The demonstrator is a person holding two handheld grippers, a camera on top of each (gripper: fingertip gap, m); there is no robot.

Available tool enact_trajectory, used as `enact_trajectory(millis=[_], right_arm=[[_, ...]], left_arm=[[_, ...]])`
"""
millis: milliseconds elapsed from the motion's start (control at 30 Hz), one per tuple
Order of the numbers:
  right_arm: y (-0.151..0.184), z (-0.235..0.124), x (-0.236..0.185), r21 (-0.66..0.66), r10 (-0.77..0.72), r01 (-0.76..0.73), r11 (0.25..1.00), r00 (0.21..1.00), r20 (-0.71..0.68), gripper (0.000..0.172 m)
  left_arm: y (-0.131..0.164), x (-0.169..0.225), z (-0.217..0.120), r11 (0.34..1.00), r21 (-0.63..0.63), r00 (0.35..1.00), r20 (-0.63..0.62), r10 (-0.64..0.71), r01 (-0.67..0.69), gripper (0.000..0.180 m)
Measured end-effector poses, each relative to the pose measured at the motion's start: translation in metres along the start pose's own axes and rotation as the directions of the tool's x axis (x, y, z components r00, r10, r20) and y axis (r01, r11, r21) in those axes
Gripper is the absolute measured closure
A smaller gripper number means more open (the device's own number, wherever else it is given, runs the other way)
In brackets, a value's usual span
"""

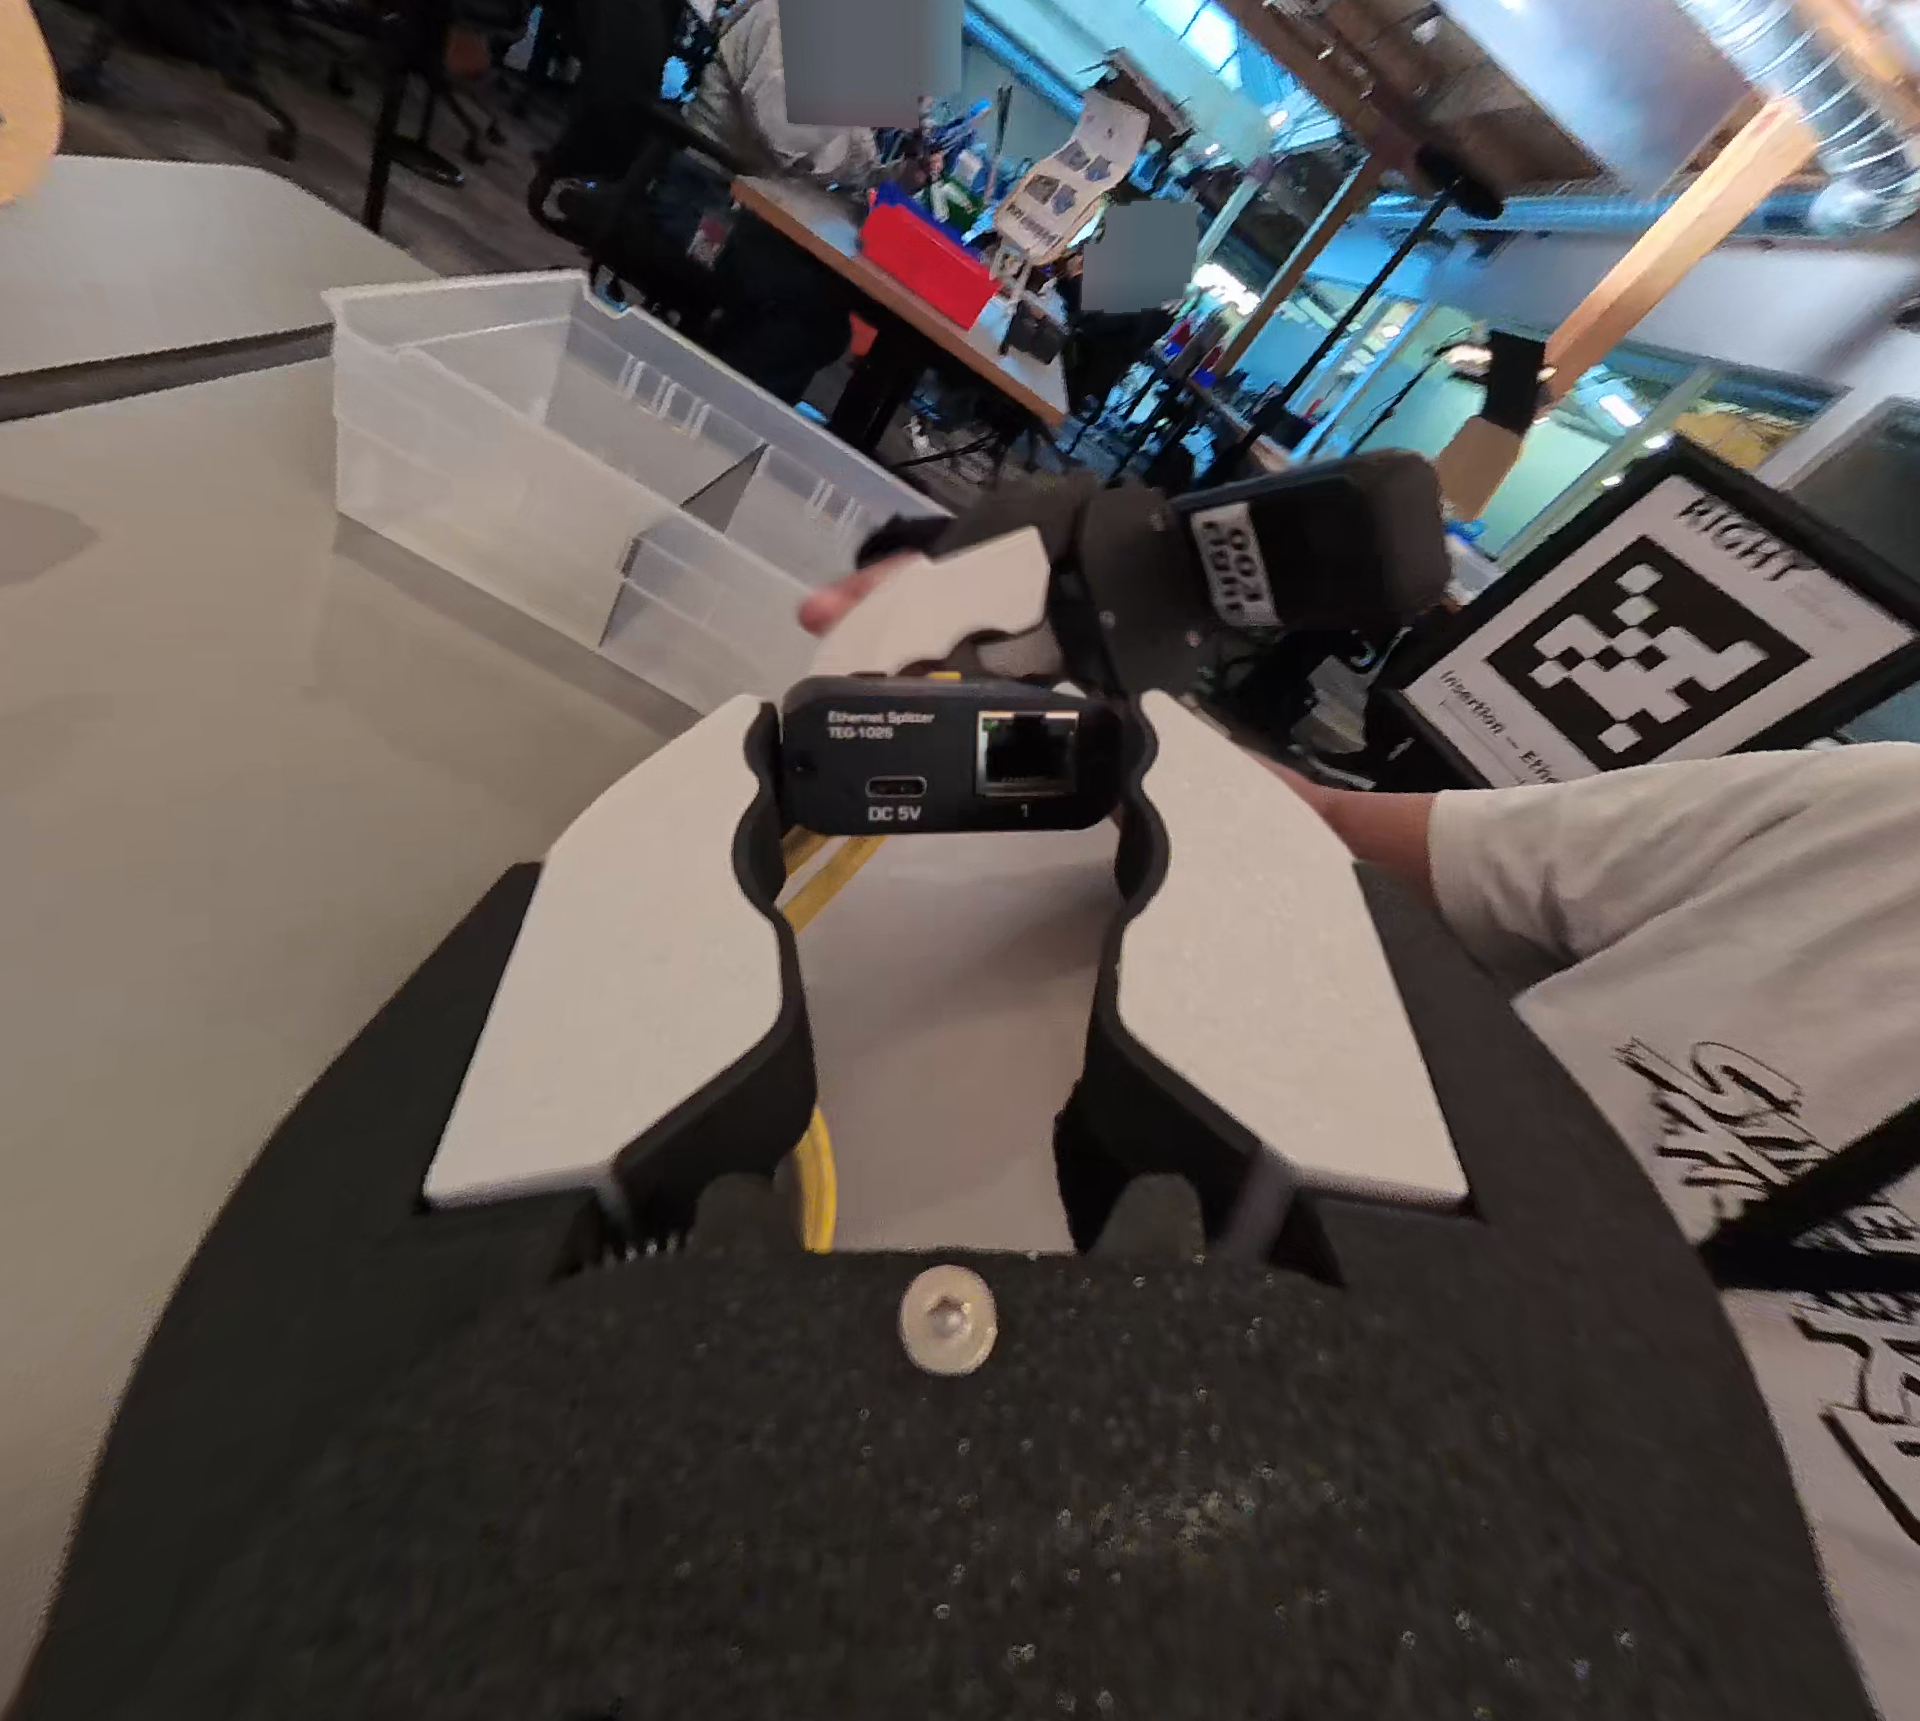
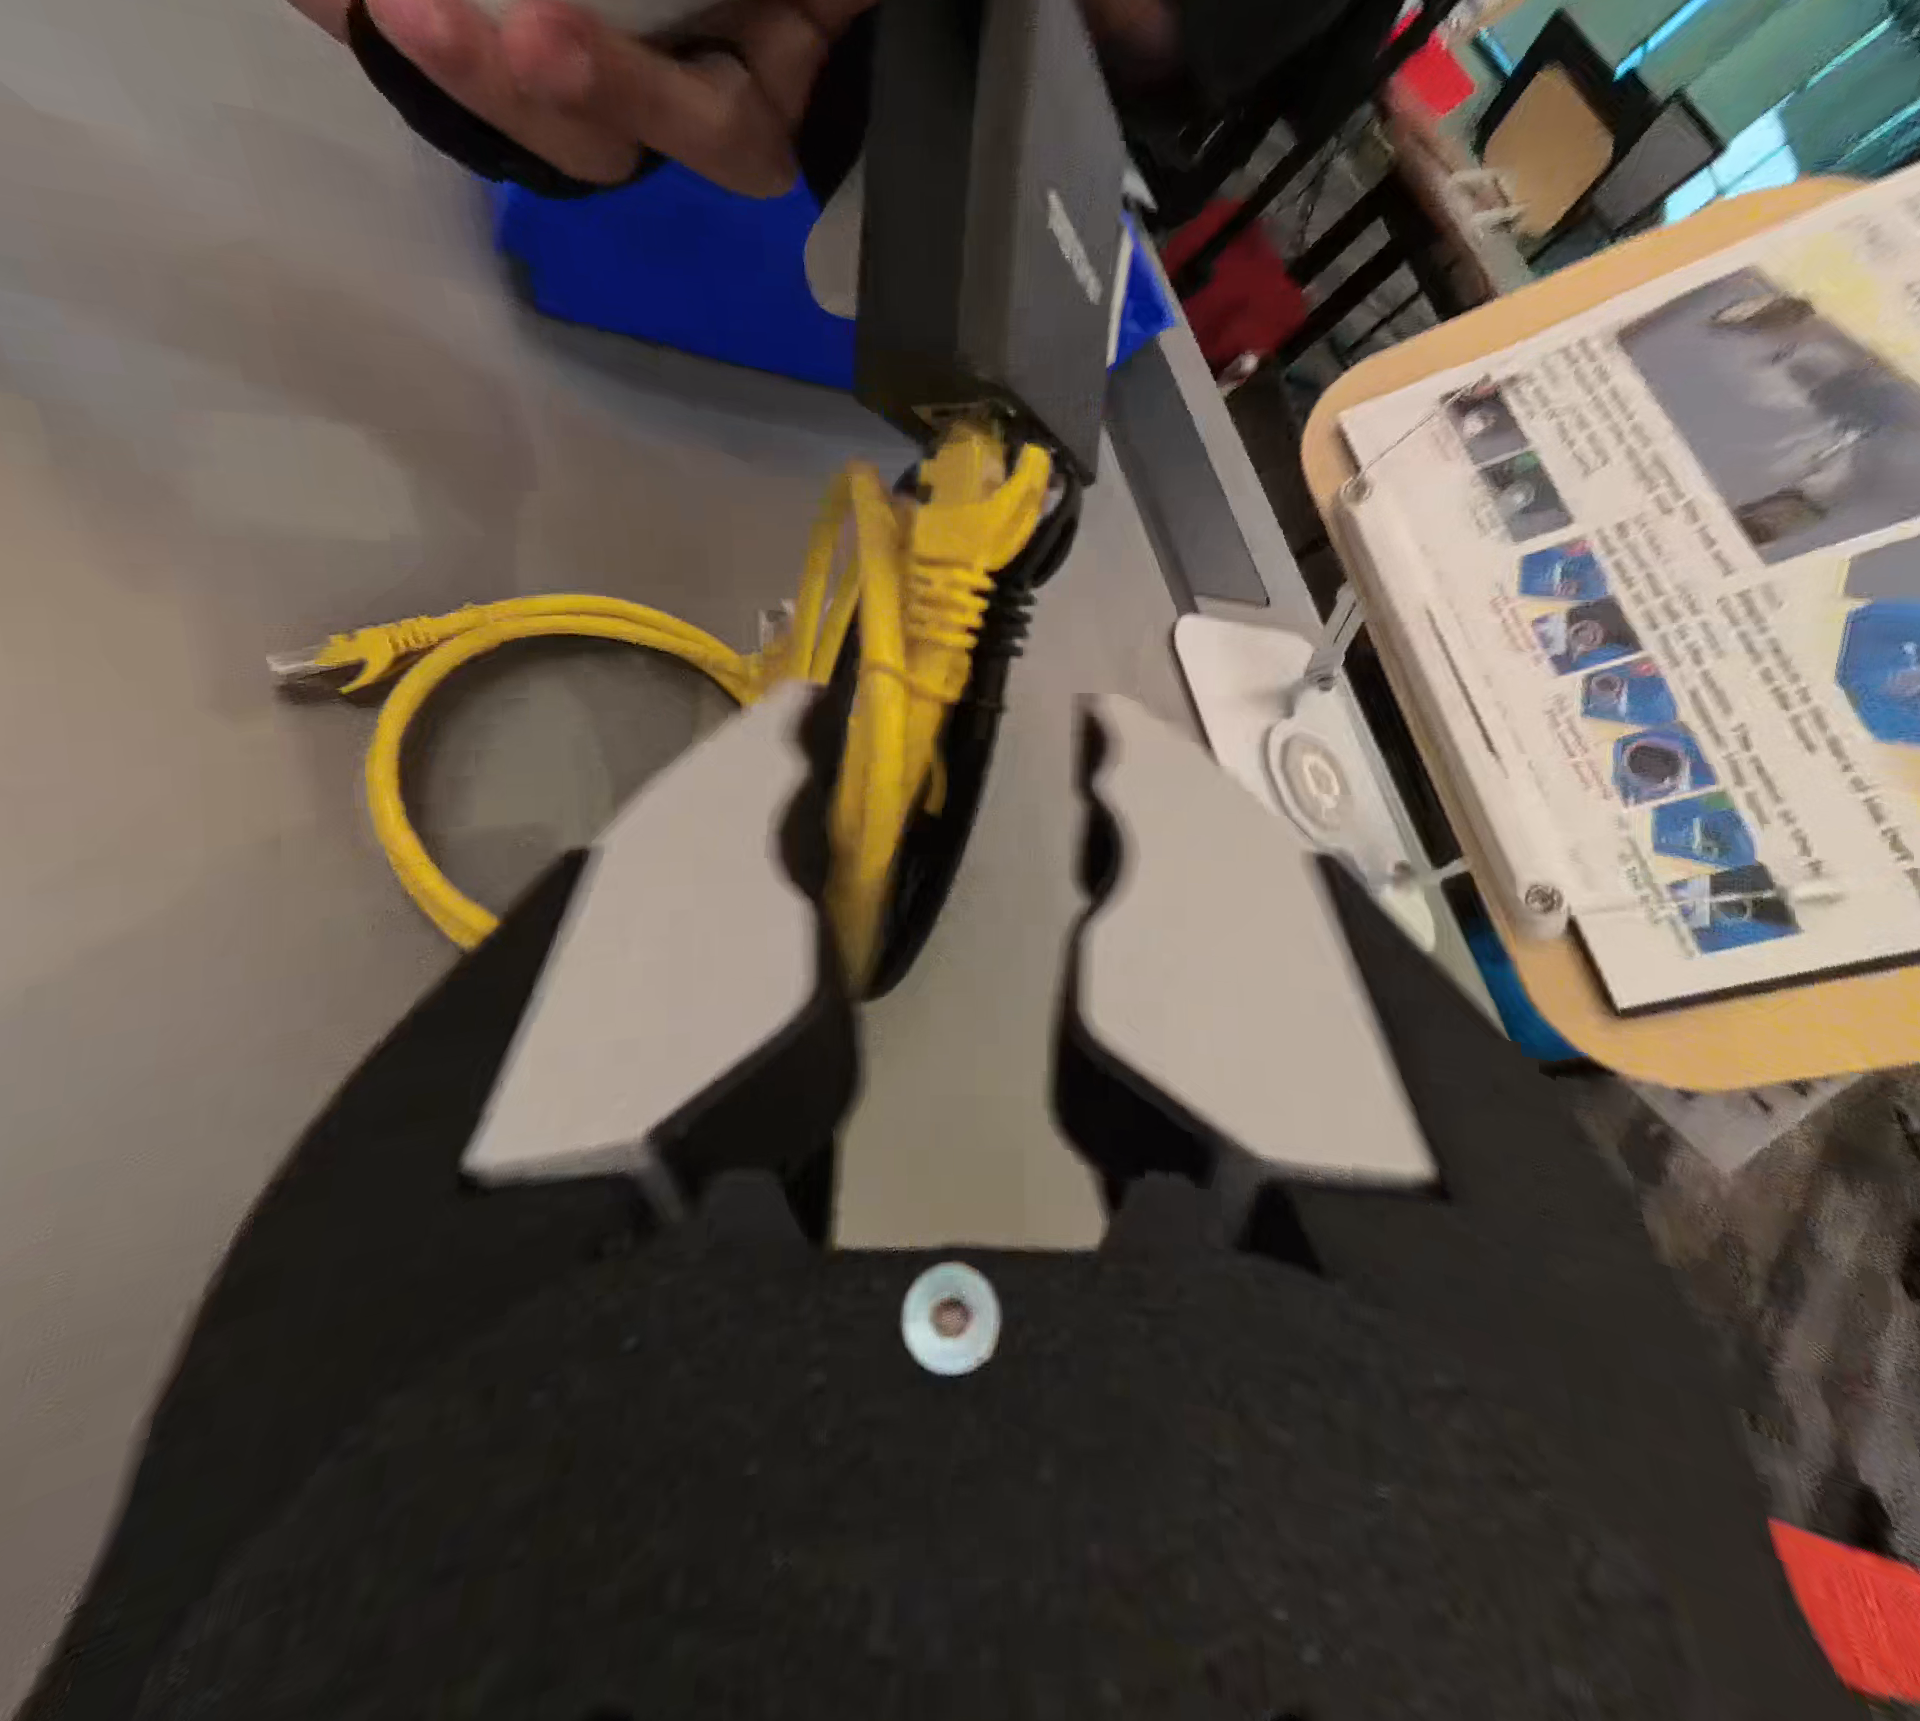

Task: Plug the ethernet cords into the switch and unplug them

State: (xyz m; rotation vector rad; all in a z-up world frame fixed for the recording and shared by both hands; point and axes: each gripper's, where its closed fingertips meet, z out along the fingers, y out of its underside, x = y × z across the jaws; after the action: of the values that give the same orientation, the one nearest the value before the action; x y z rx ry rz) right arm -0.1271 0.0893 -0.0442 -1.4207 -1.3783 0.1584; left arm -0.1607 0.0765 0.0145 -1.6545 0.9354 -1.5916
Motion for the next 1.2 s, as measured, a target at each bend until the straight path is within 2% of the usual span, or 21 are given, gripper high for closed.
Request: enact_trajectory(millis=[33,100,167,233,267,300,367,467,533,633,767,833,1033,1100,1200], right_arm=[[0.004,0.002,0.000,-0.018,-0.019,0.018,1.000,1.000,-0.024,0.149],[0.006,0.002,0.006,-0.037,-0.077,0.074,0.997,0.994,-0.082,0.155],[0.008,0.000,0.011,-0.079,-0.038,0.032,0.996,0.996,-0.075,0.159],[0.013,-0.002,0.014,-0.145,-0.048,0.036,0.989,0.996,-0.076,0.159],[0.017,-0.003,0.016,-0.193,-0.056,0.039,0.980,0.995,-0.083,0.159],[0.020,-0.004,0.017,-0.230,-0.067,0.044,0.972,0.994,-0.090,0.159],[0.020,-0.005,0.017,-0.246,-0.039,0.017,0.969,0.996,-0.086,0.159],[0.016,-0.007,0.017,-0.259,0.001,-0.017,0.966,0.998,-0.063,0.159],[0.015,-0.009,0.018,-0.299,-0.040,0.018,0.954,0.997,-0.069,0.159],[0.013,-0.013,0.016,-0.350,-0.088,0.058,0.935,0.994,-0.072,0.159],[0.013,-0.017,0.017,-0.417,-0.190,0.131,0.899,0.976,-0.102,0.159],[0.011,-0.017,0.017,-0.435,-0.242,0.172,0.884,0.964,-0.111,0.159],[0.003,-0.020,0.013,-0.384,-0.250,0.197,0.902,0.964,-0.092,0.159],[-0.003,-0.023,0.012,-0.318,-0.211,0.178,0.931,0.975,-0.072,0.158],[-0.019,-0.028,0.003,-0.201,-0.138,0.134,0.970,0.990,-0.008,0.159]], left_arm=[[0.001,-0.002,0.001,1.000,-0.006,1.000,0.013,0.005,-0.005,0.119],[0.003,-0.004,0.000,1.000,-0.017,1.000,0.020,0.005,-0.005,0.119],[0.005,-0.007,0.001,0.999,-0.032,0.999,0.041,0.021,-0.020,0.119],[0.005,-0.017,-0.002,0.987,-0.078,0.976,0.155,0.154,-0.143,0.119],[0.006,-0.022,-0.004,0.964,-0.129,0.941,0.220,0.257,-0.233,0.114],[0.005,-0.025,-0.007,0.928,-0.187,0.889,0.278,0.365,-0.323,0.107],[0.005,-0.021,-0.007,0.805,-0.307,0.740,0.323,0.590,-0.507,0.101],[0.007,-0.010,-0.001,0.568,-0.445,0.456,0.340,0.822,-0.692,0.117],[0.009,-0.011,0.003,0.472,-0.541,0.332,0.341,0.880,-0.696,0.123],[0.012,-0.024,0.001,0.355,-0.684,0.185,0.312,0.932,-0.637,0.123],[0.018,-0.037,-0.001,0.214,-0.803,0.021,0.244,0.969,-0.556,0.137],[0.019,-0.042,0.000,0.166,-0.827,-0.042,0.223,0.974,-0.537,0.143],[0.022,-0.046,0.005,0.151,-0.808,-0.056,0.221,0.974,-0.569,0.152],[0.025,-0.048,0.007,0.152,-0.791,-0.048,0.223,0.974,-0.593,0.155],[0.023,-0.056,0.004,0.158,-0.784,-0.084,0.258,0.962,-0.600,0.155]])
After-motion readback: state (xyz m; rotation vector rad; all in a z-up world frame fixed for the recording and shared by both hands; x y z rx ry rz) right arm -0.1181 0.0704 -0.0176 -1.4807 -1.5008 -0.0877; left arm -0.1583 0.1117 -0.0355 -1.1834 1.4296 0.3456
